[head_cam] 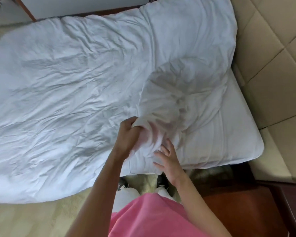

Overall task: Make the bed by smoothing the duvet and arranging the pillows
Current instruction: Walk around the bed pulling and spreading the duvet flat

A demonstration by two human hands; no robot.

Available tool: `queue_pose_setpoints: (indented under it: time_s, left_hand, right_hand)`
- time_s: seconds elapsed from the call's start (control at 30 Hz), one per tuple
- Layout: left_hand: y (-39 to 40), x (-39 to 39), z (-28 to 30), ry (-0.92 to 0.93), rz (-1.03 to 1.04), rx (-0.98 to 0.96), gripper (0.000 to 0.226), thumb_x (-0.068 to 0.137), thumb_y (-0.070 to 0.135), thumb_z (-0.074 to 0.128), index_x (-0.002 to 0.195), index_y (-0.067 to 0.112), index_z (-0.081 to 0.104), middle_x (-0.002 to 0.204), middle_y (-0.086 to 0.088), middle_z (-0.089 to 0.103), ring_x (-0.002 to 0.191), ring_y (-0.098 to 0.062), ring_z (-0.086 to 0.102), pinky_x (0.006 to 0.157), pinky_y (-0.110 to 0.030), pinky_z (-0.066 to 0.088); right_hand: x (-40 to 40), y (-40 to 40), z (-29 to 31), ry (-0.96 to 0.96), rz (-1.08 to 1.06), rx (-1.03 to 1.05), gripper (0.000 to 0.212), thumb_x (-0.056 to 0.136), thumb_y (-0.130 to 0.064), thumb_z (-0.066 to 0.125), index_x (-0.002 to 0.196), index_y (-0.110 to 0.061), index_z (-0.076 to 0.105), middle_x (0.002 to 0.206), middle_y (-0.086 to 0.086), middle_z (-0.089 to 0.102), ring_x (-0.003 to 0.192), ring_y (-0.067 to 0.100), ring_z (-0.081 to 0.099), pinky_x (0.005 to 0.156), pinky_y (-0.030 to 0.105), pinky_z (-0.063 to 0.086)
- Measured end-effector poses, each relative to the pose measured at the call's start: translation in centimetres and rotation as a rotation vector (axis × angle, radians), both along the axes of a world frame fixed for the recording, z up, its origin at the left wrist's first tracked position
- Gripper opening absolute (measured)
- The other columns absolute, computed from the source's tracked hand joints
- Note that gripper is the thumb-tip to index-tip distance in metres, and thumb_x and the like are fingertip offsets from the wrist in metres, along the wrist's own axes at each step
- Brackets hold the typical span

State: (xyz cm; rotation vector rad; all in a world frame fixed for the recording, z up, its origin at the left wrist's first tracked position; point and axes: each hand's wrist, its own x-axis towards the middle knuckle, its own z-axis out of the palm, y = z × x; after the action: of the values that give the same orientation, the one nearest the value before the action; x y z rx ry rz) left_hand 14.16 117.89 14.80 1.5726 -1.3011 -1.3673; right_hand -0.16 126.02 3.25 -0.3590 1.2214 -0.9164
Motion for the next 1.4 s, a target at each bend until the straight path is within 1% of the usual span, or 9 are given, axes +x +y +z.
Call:
queue_pose_setpoints:
  time_s: [0.17, 0.37, 0.57, 0.73, 0.97, 1.1, 1.23, 1.3, 1.4]
  left_hand:
    - [1.8, 0.7, 2.4, 0.134, -0.013, -0.045, 0.017, 0.077, 0.007, 0.053, 0.079, 0.006, 0.069, 0.077, -0.007, 0.065, 0.072, -0.017, 0.06, 0.059, -0.027, 0.047]
    - [3.7, 3.5, 3.0, 0.295, -0.159, 0.038, 0.021, 0.077, -0.005, 0.062, 0.093, 0.005, 0.071, 0.089, -0.012, 0.073, 0.084, -0.022, 0.071, 0.069, -0.03, 0.055]
    - [6.0, 7.8, 3.0, 0.284, -0.437, 0.09, 0.04, 0.074, -0.019, 0.07, 0.11, -0.003, 0.067, 0.095, -0.01, 0.074, 0.087, -0.016, 0.071, 0.074, -0.023, 0.055]
    - [7.3, 9.0, 1.3, 0.265, -0.68, 0.164, 0.058, 0.061, 0.011, 0.084, 0.116, 0.005, 0.067, 0.113, -0.018, 0.069, 0.101, -0.023, 0.066, 0.087, -0.03, 0.054]
    - [10.2, 6.2, -0.4, 0.164, -0.971, 0.225, 0.077, 0.053, 0.056, 0.089, 0.116, 0.016, 0.069, 0.104, -0.006, 0.072, 0.094, -0.017, 0.067, 0.081, -0.028, 0.053]
    - [10.8, 4.9, -1.0, -0.141, -1.06, 0.172, 0.072, 0.059, 0.071, 0.078, 0.12, 0.037, 0.06, 0.115, 0.006, 0.066, 0.104, -0.014, 0.063, 0.099, -0.04, 0.051]
    - [10.8, 3.6, -0.1, -0.521, -1.045, 0.054, 0.089, 0.07, 0.053, 0.081, 0.142, 0.028, 0.036, 0.12, -0.002, 0.051, 0.103, -0.016, 0.054, 0.087, -0.03, 0.047]
    - [10.7, 2.0, 0.9, -0.41, -0.976, -0.014, 0.101, 0.066, 0.055, 0.083, 0.147, 0.032, 0.027, 0.129, -0.001, 0.044, 0.111, -0.016, 0.052, 0.089, -0.028, 0.047]
    - [10.8, -1.4, 2.7, -0.194, -0.937, -0.212, 0.099, 0.066, 0.052, 0.084, 0.146, 0.032, 0.029, 0.133, 0.008, 0.043, 0.115, -0.011, 0.052, 0.091, -0.026, 0.048]
  right_hand:
    - [1.3, 2.8, -2.0, -0.62, -0.405, 0.511, 0.064, 0.092, -0.055, 0.061, 0.145, -0.03, 0.037, 0.154, 0.031, 0.024, 0.124, 0.056, 0.047, 0.083, 0.063, 0.055]
    - [3.8, 1.2, 0.9, -0.828, -0.668, 0.169, 0.053, 0.095, -0.038, 0.067, 0.132, -0.001, 0.055, 0.14, 0.027, 0.053, 0.122, 0.037, 0.06, 0.103, 0.047, 0.05]
    - [3.4, 4.0, 1.1, -0.55, -0.763, 0.041, 0.05, 0.101, -0.034, 0.053, 0.145, -0.009, 0.049, 0.144, 0.012, 0.055, 0.132, 0.027, 0.053, 0.111, 0.042, 0.043]
    - [0.9, 9.0, 4.0, -0.253, -0.923, -0.051, 0.048, 0.092, -0.036, 0.063, 0.136, -0.016, 0.058, 0.13, 0.013, 0.066, 0.119, 0.031, 0.062, 0.107, 0.05, 0.045]
    - [-3.8, 13.9, 10.5, 0.268, -1.292, -0.137, 0.044, 0.084, 0.0, 0.07, 0.127, -0.007, 0.062, 0.118, 0.015, 0.07, 0.107, 0.033, 0.069, 0.086, 0.047, 0.059]
    - [-3.8, 14.2, 12.4, 0.429, -1.143, -0.242, 0.055, 0.078, -0.009, 0.072, 0.129, -0.024, 0.06, 0.126, 0.007, 0.065, 0.11, 0.026, 0.067, 0.089, 0.045, 0.059]
    - [-2.6, 11.9, 15.7, 0.474, -0.973, -0.393, 0.051, 0.083, -0.014, 0.068, 0.127, -0.037, 0.054, 0.127, -0.007, 0.059, 0.111, 0.01, 0.062, 0.092, 0.029, 0.057]
    - [-1.2, 10.3, 16.9, 0.57, -0.841, -0.433, 0.048, 0.092, -0.012, 0.063, 0.133, -0.03, 0.048, 0.12, -0.02, 0.051, 0.102, -0.008, 0.054, 0.077, 0.003, 0.049]
    - [0.9, 8.9, 17.0, 0.725, -0.61, -0.432, 0.047, 0.096, -0.011, 0.06, 0.138, -0.027, 0.046, 0.122, -0.017, 0.049, 0.104, -0.007, 0.054, 0.076, 0.0, 0.046]
